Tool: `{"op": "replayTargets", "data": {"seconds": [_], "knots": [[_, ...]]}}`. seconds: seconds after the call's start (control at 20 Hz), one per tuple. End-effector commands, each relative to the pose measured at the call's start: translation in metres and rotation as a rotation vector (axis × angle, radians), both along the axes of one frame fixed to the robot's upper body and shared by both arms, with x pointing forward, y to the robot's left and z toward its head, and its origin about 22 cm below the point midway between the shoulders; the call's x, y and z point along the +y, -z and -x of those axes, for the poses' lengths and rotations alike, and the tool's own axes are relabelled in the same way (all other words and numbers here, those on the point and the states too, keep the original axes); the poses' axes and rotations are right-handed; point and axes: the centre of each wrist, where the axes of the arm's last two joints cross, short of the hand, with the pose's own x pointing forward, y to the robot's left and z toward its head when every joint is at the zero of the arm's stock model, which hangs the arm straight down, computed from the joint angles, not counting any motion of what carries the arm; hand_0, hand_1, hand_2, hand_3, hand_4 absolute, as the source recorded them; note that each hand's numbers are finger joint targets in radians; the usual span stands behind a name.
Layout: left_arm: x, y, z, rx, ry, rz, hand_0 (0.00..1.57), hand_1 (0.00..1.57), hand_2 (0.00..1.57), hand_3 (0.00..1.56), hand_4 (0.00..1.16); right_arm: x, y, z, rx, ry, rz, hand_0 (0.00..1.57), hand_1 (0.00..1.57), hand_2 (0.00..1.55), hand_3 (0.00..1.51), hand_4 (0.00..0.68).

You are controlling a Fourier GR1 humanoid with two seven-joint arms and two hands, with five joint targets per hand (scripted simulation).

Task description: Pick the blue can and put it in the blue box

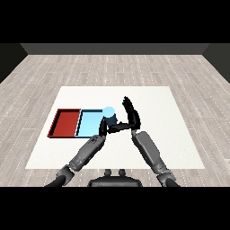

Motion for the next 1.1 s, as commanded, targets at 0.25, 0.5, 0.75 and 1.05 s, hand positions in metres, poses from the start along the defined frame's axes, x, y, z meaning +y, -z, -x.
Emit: {"op": "replayTargets", "data": {"seconds": [0.25, 0.5, 0.75, 1.05], "knots": [[0.033, 0.001, -0.012, -0.058, -0.120, -0.021, 1.57, 1.57, 1.57, 1.47, 1.14, -0.077, -0.023, 0.037, -0.134, 0.057, -0.172, 0.00, 0.00, 0.00, 0.00, 0.000], [0.073, -0.013, -0.031, -0.021, -0.179, -0.101, 1.57, 1.57, 1.56, 1.47, 1.15, -0.122, -0.007, 0.044, -0.124, 0.177, -0.186, 0.00, 0.00, 0.00, 0.00, 0.000], [0.108, -0.028, -0.057, 0.028, -0.263, -0.149, 1.57, 1.57, 1.57, 1.48, 1.13, -0.137, -0.027, 0.036, -0.114, 0.193, -0.183, 0.00, 0.00, 0.00, 0.00, 0.000], [0.146, 0.007, -0.069, 0.199, -0.338, -0.262, 1.57, 1.57, 1.57, 1.49, 1.10, -0.149, -0.008, 0.024, -0.090, 0.232, -0.188, 0.00, 0.00, 0.00, 0.00, 0.000]]}}
